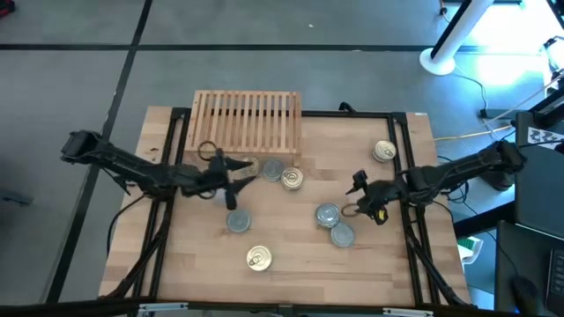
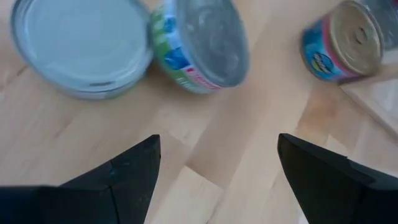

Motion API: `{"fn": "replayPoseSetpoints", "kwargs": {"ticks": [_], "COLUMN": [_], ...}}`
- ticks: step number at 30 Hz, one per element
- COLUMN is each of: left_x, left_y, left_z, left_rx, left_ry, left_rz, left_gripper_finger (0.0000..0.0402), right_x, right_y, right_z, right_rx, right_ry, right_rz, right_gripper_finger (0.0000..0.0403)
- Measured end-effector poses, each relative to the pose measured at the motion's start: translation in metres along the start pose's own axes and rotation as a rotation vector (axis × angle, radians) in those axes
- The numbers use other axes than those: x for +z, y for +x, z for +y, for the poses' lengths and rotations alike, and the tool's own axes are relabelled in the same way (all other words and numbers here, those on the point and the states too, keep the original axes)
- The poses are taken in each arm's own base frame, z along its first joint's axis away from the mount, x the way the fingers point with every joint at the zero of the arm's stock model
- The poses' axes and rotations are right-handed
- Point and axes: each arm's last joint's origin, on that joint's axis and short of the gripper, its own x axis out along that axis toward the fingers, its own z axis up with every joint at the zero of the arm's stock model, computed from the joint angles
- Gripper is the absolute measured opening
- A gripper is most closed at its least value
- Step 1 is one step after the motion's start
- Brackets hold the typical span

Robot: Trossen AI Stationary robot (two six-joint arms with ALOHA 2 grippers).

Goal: Stack canned seafood by type on shelf
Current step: Put the green tuna can on the shelf

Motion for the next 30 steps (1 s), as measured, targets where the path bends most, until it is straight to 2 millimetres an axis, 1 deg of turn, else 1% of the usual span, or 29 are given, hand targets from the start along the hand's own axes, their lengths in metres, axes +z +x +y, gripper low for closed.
{"fn": "replayPoseSetpoints", "kwargs": {"ticks": [6, 8, 11, 15, 18, 23, 30], "left_x": [0.006, 0.005, 0.001, -0.008, -0.016, -0.03, -0.049], "left_y": [0.044, 0.059, 0.078, 0.099, 0.111, 0.126, 0.136], "left_z": [-0.03, -0.04, -0.051, -0.063, -0.07, -0.079, -0.084], "left_rx": [-0.046, -0.047, -0.049, -0.051, -0.06, -0.105, -0.158], "left_ry": [0.131, 0.187, 0.271, 0.349, 0.371, 0.387, 0.423], "left_rz": [0.046, 0.056, 0.078, 0.103, 0.121, 0.155, 0.197], "left_gripper_finger": [0.0218, 0.0218, 0.0218, 0.0218, 0.0218, 0.0218, 0.0218], "right_x": [0.007, 0.011, 0.016, 0.016, 0.016, 0.02, 0.021], "right_y": [0.011, 0.015, 0.022, 0.031, 0.037, 0.047, 0.054], "right_z": [0.018, 0.022, 0.026, 0.031, 0.033, 0.033, 0.034], "right_rx": [0.007, -0.021, -0.068, -0.077, -0.086, -0.127, -0.149], "right_ry": [-0.111, -0.11, -0.106, -0.137, -0.145, -0.138, -0.14], "right_rz": [0.065, 0.07, 0.078, 0.117, 0.147, 0.143, 0.149], "right_gripper_finger": [0.0319, 0.0319, 0.0319, 0.0319, 0.0319, 0.0319, 0.0319]}}
